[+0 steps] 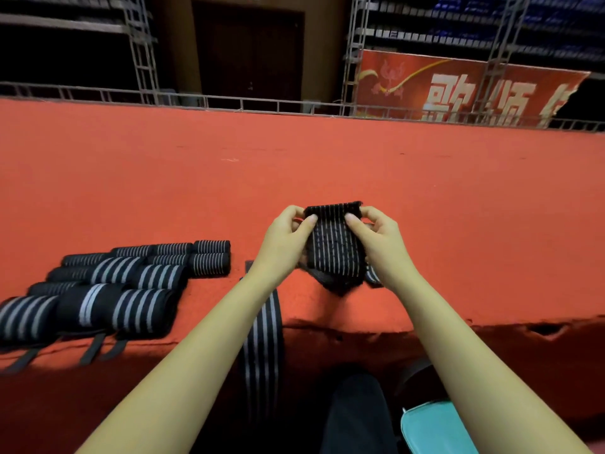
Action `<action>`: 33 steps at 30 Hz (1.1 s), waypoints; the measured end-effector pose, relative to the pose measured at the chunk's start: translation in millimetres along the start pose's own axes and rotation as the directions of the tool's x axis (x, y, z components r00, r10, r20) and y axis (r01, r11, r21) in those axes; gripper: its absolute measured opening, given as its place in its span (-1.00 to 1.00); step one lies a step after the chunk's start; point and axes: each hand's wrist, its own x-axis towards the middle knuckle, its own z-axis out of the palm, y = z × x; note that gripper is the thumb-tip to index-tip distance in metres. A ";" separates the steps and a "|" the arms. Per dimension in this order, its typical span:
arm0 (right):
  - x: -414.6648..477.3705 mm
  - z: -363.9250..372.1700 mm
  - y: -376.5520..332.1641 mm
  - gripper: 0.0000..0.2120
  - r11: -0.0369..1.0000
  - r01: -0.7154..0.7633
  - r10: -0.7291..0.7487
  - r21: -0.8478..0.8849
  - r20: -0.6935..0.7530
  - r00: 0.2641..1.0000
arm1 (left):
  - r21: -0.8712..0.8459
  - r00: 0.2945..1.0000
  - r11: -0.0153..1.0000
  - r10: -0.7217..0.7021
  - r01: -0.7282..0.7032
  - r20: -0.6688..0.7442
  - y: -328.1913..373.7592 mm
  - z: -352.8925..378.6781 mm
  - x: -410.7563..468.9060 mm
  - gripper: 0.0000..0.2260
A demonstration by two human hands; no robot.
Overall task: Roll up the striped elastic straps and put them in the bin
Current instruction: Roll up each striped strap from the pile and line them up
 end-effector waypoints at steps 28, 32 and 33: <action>-1.3 8.5 2.0 -0.92 0.976 -0.212 0.203 -0.049 -0.137 0.969 | 0.154 0.955 0.982 -0.143 0.105 0.261 -7.8 -25.7 -35.4 -0.89; 3.4 2.3 30.4 -0.78 0.948 -0.314 0.305 -0.048 -0.135 0.943 | 0.180 0.981 0.979 -0.126 0.098 0.148 -38.7 -10.0 -18.2 -0.88; 3.2 -0.1 36.9 -0.65 0.945 -0.328 0.324 -0.013 -0.107 0.940 | 0.182 0.985 0.978 -0.129 0.107 0.115 -45.0 -5.4 -11.2 -0.88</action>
